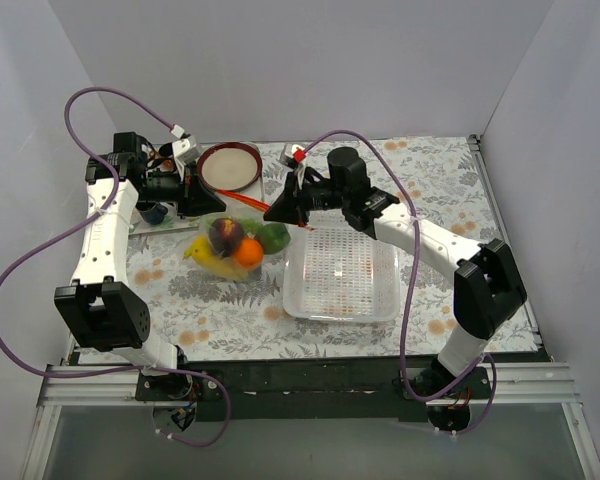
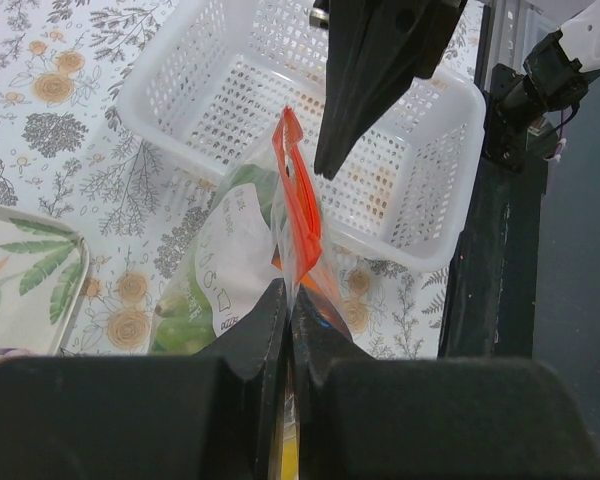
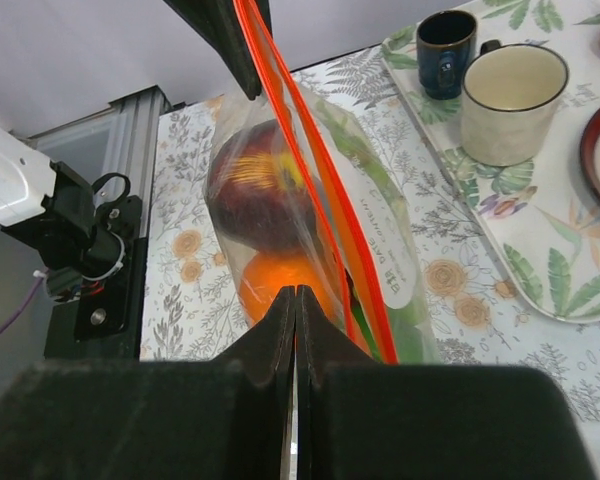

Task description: Open the zip-top bag and remove the fake food

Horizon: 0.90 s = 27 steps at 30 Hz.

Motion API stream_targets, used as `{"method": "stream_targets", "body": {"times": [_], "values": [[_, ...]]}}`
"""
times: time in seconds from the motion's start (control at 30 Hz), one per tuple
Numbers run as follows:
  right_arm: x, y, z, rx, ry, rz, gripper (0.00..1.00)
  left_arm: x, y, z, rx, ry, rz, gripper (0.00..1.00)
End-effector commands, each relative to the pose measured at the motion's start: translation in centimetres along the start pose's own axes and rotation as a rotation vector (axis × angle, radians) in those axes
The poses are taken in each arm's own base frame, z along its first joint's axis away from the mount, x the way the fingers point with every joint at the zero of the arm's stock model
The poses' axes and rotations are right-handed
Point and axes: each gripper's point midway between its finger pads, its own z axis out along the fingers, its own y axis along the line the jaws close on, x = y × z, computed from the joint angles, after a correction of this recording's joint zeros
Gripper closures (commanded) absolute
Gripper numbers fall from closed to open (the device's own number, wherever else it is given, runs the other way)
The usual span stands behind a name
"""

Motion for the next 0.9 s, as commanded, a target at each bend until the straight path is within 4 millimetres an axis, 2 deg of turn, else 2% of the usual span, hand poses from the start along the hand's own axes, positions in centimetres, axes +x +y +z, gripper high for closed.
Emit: {"method": "stream_targets", "body": {"times": [0.0, 0.07, 0.13, 0.3, 0.4, 0.43, 0.47, 0.53, 0.57, 0.6, 0.63, 0.67, 0.7, 0.73, 0.87], "values": [[-0.4, 1.7, 1.8, -0.093, 0.003, -0.008, 0.96, -2.7, -2.5, -0.3, 0.046, -0.066, 0.036, 1.0], [-0.7, 2.7, 2.6, -0.127, 0.007, -0.025, 0.91, -2.7, -2.5, -0.3, 0.045, -0.062, 0.033, 1.0], [0.0, 3.5, 3.4, -0.155, 0.031, -0.017, 0.89, -2.7, -2.5, -0.2, 0.046, -0.062, 0.037, 1.0], [1.0, 5.2, 5.0, -0.21, 0.078, -0.011, 0.88, -2.6, -2.3, -0.2, 0.042, -0.055, 0.042, 1.0], [0.3, 5.3, 5.1, -0.188, 0.085, -0.052, 0.88, -2.2, -2.1, -0.4, 0.017, -0.026, 0.051, 1.0], [0.2, 4.4, 4.8, -0.13, 0.09, -0.071, 0.84, -2.0, -2.0, -0.5, 0.004, -0.013, 0.058, 1.0], [-1.2, 4.4, 4.1, -0.092, 0.065, -0.115, 0.78, -1.1, -1.8, -0.6, -0.011, 0.014, 0.052, 1.0], [-1.7, 2.1, 2.9, 0.049, 0.049, -0.174, 0.71, -0.5, -2.2, -0.7, -0.021, 0.031, 0.071, 1.0], [-3.4, 2.1, 1.8, 0.09, 0.01, -0.216, 0.68, -0.1, -2.2, -0.6, -0.02, 0.037, 0.059, 1.0], [-4.1, 1.1, 1.1, 0.159, -0.009, -0.245, 0.62, -0.1, -2.3, -0.6, -0.02, 0.036, 0.055, 1.0], [-4.3, 0.4, 0.5, 0.191, -0.017, -0.256, 0.52, -0.2, -2.4, -0.6, -0.018, 0.033, 0.055, 1.0], [-5.3, 0.4, 0.0, 0.207, -0.04, -0.28, 0.47, -0.2, -2.5, -0.6, -0.017, 0.032, 0.055, 1.0], [-5.4, 0.1, -0.1, 0.218, -0.04, -0.287, 0.42, -0.4, -2.5, -0.6, -0.014, 0.026, 0.058, 1.0], [-5.9, -0.2, -0.2, 0.229, -0.043, -0.31, 0.34, -0.4, -2.6, -0.6, -0.012, 0.024, 0.054, 1.0], [-4.8, -1.8, 0.9, 0.234, 0.013, -0.316, 0.31, -0.6, -2.6, -0.7, -0.014, 0.021, 0.053, 1.0]]}}
